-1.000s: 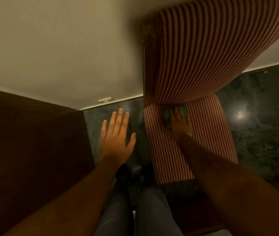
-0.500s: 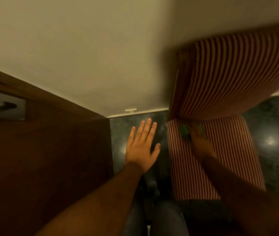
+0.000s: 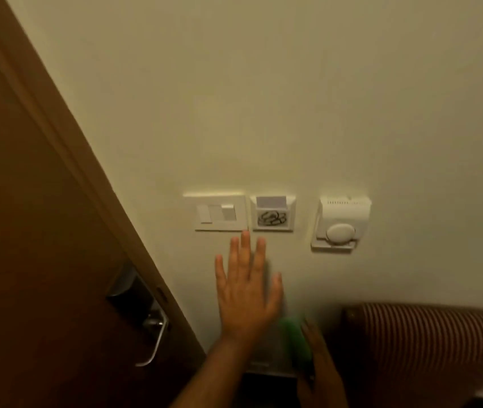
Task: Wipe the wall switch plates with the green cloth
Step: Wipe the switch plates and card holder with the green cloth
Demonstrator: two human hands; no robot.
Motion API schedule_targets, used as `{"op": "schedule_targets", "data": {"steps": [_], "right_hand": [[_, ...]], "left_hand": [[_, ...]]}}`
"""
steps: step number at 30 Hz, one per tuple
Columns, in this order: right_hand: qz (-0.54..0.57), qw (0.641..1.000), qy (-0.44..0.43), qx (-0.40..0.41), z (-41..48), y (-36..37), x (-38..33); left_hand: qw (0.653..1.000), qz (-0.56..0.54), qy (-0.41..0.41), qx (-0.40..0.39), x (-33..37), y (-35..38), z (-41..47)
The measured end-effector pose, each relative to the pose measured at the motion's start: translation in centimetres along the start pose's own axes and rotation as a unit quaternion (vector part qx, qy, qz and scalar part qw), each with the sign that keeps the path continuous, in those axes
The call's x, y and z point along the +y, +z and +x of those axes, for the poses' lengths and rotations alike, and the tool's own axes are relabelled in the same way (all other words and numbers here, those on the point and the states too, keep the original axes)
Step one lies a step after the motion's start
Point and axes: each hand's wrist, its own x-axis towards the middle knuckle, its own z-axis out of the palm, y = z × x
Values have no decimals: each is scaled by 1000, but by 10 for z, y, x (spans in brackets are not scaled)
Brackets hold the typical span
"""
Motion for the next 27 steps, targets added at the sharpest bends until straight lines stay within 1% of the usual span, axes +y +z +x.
{"op": "schedule_targets", "data": {"steps": [1, 2, 3, 5, 7, 11, 17, 19, 23, 27], "right_hand": [[-21, 999, -27, -4, 13, 4, -18], [-33, 996, -81, -12, 23, 1, -31], [-20, 991, -135, -5, 37, 1, -44], [-22, 981, -190, -16, 63, 6, -75], [-4, 976, -217, -7, 74, 13, -103], [-20, 966, -254, 31, 102, 32, -114], [-141, 936, -293, 137, 129, 61, -91], [-155, 931, -299, 142, 136, 66, -79], [-177, 926, -313, 118, 150, 76, -67], [-220, 915, -311, 136, 159, 88, -60]], "left_hand": [[1000, -9, -7, 12, -8, -8, 20], [999, -11, -14, 34, -17, -16, 45], [999, -27, -7, 45, -25, -24, 71], [996, -33, 0, 86, -44, -33, 106], [995, -23, -1, 102, -59, -35, 131], [991, -15, 34, 126, -75, -35, 180], [986, -5, 44, 160, -84, -11, 211], [980, -12, 62, 191, -87, -2, 211], [966, -27, 75, 246, -91, 6, 213], [962, -29, 79, 259, -92, 7, 213]]}}
